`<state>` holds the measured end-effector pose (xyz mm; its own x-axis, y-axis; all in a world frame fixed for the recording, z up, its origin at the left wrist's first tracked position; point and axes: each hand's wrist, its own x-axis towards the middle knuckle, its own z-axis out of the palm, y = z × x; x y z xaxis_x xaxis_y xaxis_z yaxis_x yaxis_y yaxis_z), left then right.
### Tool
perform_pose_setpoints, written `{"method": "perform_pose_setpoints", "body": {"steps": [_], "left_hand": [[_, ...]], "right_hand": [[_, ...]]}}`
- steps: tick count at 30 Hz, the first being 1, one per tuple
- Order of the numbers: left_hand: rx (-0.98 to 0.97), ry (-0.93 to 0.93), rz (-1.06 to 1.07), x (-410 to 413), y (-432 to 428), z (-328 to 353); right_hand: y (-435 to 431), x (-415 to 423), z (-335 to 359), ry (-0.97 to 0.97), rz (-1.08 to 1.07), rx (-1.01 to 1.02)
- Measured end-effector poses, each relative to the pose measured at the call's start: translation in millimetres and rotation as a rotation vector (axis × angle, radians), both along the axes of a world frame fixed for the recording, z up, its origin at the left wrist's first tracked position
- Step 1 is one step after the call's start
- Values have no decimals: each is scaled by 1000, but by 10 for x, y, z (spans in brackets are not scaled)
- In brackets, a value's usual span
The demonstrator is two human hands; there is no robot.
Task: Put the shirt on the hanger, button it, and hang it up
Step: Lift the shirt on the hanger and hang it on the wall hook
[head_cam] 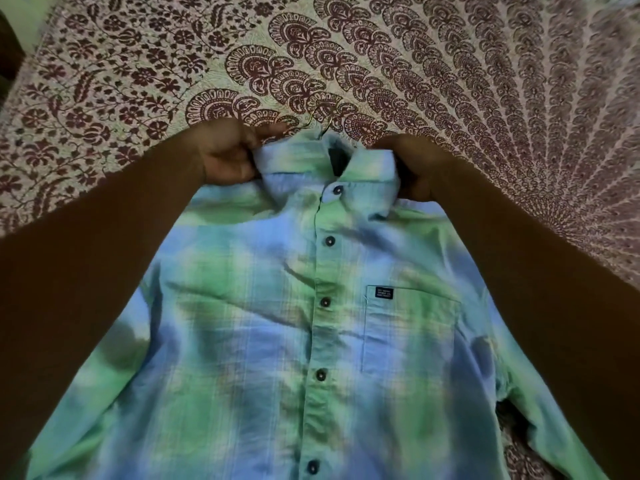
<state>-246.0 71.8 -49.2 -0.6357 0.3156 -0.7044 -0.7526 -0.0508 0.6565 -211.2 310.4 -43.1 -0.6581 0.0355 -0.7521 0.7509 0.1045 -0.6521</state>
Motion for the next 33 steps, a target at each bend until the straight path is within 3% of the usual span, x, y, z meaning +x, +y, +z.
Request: {"method": "perform_pose_setpoints", "body": {"steps": [2,3,5,7,8,11,13,15,18,21,27,29,31,33], "left_hand": [[-80,188,-101,38,-72,-55],[-197,380,-181,67,-100,-85],[-409,852,-360,122,-123,-119],[-523,1138,-565,176,-128,-98],[-609,1221,-653,192,-140,-86],[-763,1402,-826,193,-184,-65],[-798,1484,-867,184,-199,-46],[-802,1560,-871,199,-189,-20],[-924,1723,-676,216,-121,51],[-1101,1736,-516,208,-80,40],[-1377,1653,-720,287,-52,-158],[-1238,1690,-755,326,-36,-173],[-976,1686,-741,437,86,-111],[-698,1540,-572,553,299,-18]], "right_hand": [[17,33,-19,154,140,221],[19,47,-30,271,195,294],[6,83,3,502,247,293],[24,115,77,643,306,216],[55,128,112,687,413,251],[148,185,171,689,965,682],[198,209,156,714,1064,856],[199,223,163,840,1020,942],[222,204,77,1079,873,1099],[160,223,-18,1298,732,1327],[129,289,-242,1402,657,1377],[99,272,-258,1450,671,1357],[58,267,-276,1481,713,1320],[21,289,-297,1461,780,1248]]}}
